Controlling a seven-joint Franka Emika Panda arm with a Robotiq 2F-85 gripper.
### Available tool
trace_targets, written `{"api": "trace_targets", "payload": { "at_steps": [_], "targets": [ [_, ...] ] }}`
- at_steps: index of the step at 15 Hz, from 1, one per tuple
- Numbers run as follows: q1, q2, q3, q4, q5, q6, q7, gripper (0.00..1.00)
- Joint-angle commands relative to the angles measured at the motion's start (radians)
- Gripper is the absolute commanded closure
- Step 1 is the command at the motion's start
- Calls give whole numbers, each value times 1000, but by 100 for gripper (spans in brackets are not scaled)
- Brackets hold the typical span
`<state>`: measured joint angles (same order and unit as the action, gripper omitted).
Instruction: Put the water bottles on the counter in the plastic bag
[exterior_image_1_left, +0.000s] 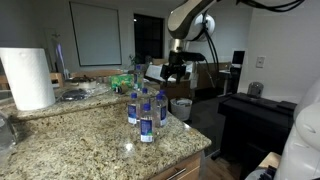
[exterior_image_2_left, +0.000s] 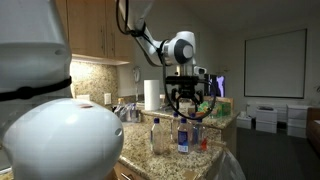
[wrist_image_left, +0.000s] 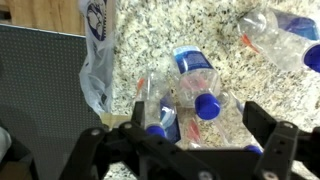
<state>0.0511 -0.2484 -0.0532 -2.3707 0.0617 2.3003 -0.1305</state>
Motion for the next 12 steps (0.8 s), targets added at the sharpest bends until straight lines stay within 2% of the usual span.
{"api": "trace_targets", "payload": {
  "at_steps": [1, 5, 11, 12],
  "targets": [
    [36, 103, -2, 77, 131, 0, -133, 0],
    [38, 179, 13, 117, 212, -38, -225, 0],
    [18, 229, 37, 148, 116, -98, -186, 0],
    [18, 232, 39, 151, 111, -98, -190, 4]
  ]
}}
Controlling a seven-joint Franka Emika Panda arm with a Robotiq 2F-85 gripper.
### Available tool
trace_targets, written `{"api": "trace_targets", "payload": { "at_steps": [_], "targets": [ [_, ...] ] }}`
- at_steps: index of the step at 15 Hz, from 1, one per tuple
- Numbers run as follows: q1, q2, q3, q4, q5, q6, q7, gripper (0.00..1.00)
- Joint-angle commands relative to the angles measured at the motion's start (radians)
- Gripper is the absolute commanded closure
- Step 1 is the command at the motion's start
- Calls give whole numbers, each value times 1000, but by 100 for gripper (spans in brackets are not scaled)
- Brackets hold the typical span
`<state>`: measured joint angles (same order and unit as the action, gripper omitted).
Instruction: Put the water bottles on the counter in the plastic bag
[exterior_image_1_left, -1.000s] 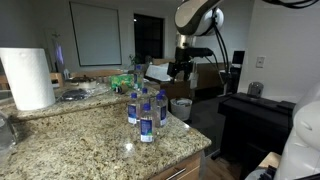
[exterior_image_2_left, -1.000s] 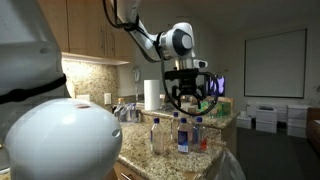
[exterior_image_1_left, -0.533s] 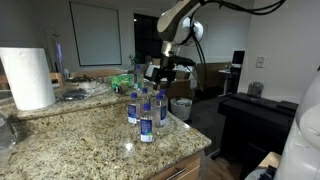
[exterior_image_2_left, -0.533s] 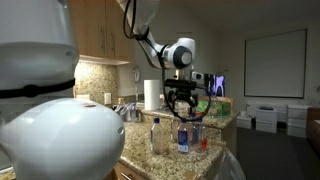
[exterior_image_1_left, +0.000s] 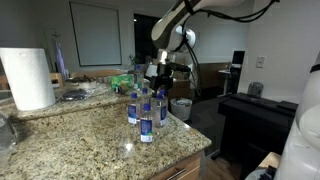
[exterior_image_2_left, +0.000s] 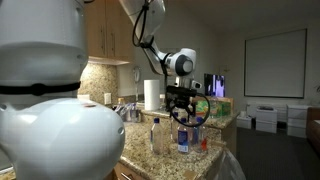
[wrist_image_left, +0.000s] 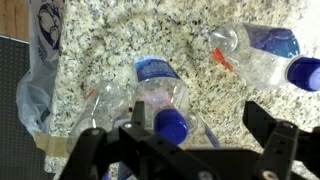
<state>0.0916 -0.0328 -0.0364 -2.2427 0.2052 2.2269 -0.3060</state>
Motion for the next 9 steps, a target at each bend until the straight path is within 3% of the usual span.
{"api": "trace_targets", "payload": {
  "at_steps": [1, 3, 9],
  "targets": [
    [-21, 18, 25, 23, -47, -14, -7, 26],
    [-20, 20, 31, 23, -84, -2, 8, 31],
    [-18, 23, 43, 12, -156, 26, 20, 71]
  ]
}}
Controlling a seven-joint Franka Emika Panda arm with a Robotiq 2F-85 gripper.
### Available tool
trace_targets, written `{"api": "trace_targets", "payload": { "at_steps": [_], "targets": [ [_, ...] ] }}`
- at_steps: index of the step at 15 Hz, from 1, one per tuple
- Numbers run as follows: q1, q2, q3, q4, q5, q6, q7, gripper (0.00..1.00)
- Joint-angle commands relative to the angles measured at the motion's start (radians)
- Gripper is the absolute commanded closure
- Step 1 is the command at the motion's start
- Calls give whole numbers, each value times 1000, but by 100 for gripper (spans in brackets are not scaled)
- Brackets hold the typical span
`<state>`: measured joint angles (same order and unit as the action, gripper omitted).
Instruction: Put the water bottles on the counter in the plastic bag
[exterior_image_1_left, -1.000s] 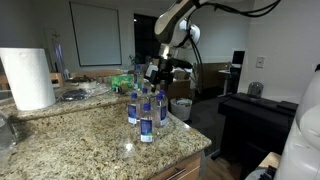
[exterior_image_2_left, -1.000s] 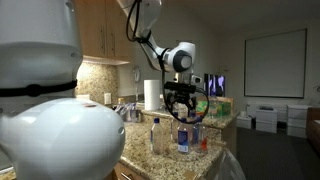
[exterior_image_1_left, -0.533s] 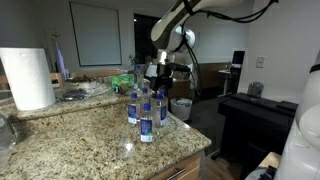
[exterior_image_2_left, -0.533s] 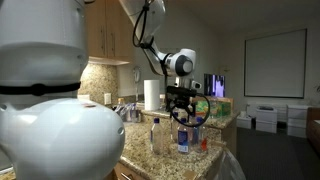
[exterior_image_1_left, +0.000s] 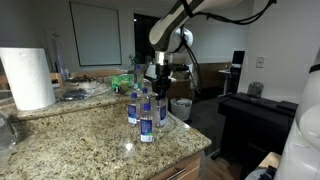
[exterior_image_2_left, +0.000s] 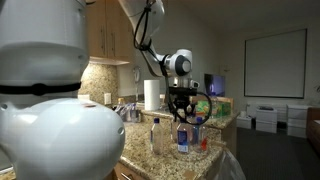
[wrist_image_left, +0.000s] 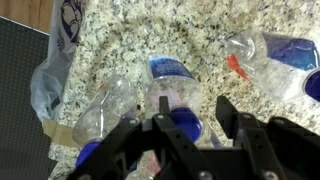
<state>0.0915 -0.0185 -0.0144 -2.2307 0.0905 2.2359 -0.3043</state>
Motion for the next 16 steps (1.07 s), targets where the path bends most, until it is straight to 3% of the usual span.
{"api": "trace_targets", "payload": {
  "at_steps": [1, 4, 7, 8, 10, 16],
  "targets": [
    [-17, 10, 23, 0, -50, 17, 18, 77],
    [-17, 15, 26, -2, -70, 12, 20, 97],
    [-18, 18, 28, -2, -80, 5, 21, 100],
    [-19, 15, 28, -3, -82, 0, 21, 74],
    [-22, 12, 25, 3, -87, -7, 19, 71],
    [-22, 14, 29, 15, -78, 9, 6, 34]
  ]
}}
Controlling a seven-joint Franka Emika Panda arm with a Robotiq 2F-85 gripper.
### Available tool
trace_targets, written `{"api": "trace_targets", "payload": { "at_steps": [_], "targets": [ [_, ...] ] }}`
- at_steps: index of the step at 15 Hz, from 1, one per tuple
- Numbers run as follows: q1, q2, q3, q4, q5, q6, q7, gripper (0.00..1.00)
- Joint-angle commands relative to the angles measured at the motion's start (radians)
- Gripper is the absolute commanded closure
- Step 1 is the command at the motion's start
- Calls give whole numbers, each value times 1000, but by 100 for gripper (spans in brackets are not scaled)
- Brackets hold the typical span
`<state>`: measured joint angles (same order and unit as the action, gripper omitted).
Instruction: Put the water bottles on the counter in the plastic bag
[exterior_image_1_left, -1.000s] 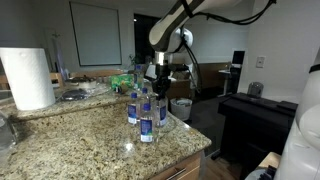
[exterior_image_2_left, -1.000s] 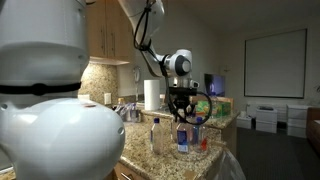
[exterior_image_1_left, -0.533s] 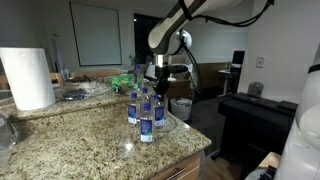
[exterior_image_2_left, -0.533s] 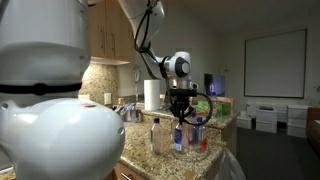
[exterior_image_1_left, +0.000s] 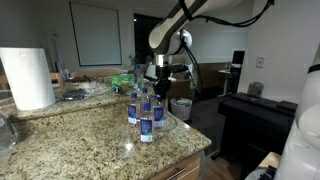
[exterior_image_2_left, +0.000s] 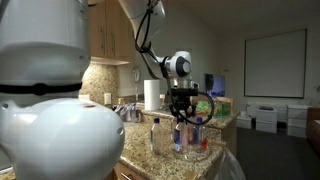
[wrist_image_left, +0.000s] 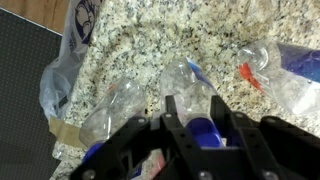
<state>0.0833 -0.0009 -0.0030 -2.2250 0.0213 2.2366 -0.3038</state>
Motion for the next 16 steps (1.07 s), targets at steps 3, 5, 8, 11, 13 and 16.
{"api": "trace_targets", "payload": {
  "at_steps": [3, 5, 8, 11, 13, 16],
  "targets": [
    [-10, 1, 27, 18, 1, 24, -1, 13],
    [-6, 5, 36, 22, 3, 32, -5, 12],
    [-4, 7, 48, 21, 1, 31, -5, 43],
    [-7, 2, 53, 22, -10, 12, 0, 63],
    [-9, -3, 52, 21, -17, 7, 4, 77],
    [-10, -7, 51, 19, -24, 0, 7, 92]
  ]
}}
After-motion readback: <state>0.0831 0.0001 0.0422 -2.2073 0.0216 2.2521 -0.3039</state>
